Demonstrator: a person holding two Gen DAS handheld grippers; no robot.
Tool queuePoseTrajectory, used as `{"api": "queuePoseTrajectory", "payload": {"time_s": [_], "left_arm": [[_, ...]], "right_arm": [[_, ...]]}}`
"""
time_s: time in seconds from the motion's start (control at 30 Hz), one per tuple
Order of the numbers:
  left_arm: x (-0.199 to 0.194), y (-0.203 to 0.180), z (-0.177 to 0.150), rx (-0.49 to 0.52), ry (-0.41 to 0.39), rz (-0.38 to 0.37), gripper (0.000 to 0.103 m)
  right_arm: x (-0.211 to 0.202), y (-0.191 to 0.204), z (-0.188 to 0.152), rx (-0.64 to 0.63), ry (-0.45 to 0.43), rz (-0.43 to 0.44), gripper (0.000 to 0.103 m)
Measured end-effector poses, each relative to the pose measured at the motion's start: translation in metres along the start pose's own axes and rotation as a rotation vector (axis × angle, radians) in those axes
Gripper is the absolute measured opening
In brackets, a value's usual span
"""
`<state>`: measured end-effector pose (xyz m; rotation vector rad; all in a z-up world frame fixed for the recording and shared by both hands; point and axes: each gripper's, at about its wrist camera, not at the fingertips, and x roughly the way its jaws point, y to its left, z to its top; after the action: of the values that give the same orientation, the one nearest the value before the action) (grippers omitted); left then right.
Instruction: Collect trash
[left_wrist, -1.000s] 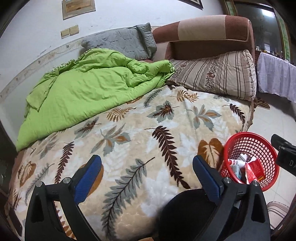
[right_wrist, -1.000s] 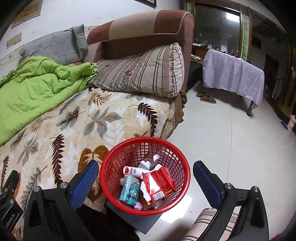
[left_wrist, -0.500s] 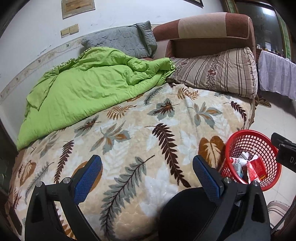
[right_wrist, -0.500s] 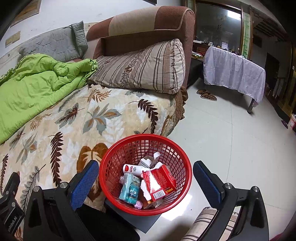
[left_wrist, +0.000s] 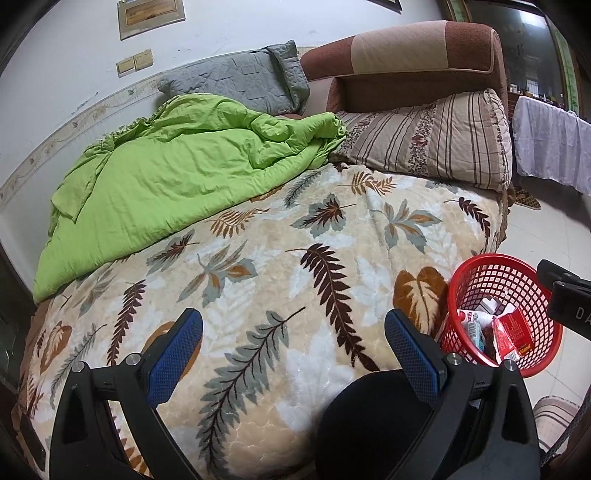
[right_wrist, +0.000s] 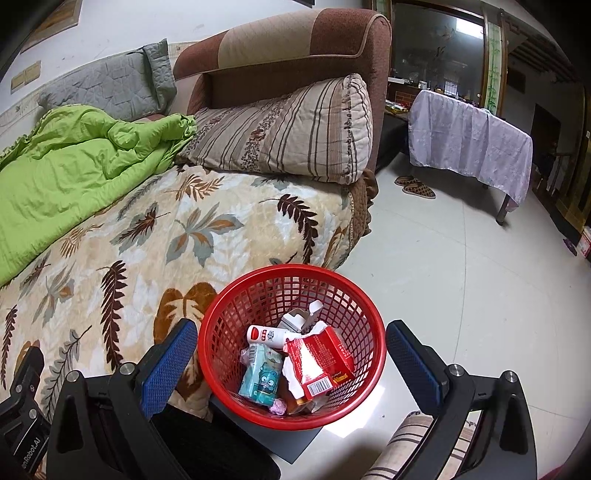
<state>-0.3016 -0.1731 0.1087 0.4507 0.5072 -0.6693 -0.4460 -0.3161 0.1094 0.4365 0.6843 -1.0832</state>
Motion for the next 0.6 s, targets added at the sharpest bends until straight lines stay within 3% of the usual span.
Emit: {"api": "queuePoseTrajectory", "payload": {"time_s": [0.6], "left_arm": [[0.0002,-0.0011,-0.0004,-0.001,0.001,-0.003,0.098]], "right_arm": [[0.0033,0.0015,-0.0024,-0.001,0.007,0.002,0.103]]}}
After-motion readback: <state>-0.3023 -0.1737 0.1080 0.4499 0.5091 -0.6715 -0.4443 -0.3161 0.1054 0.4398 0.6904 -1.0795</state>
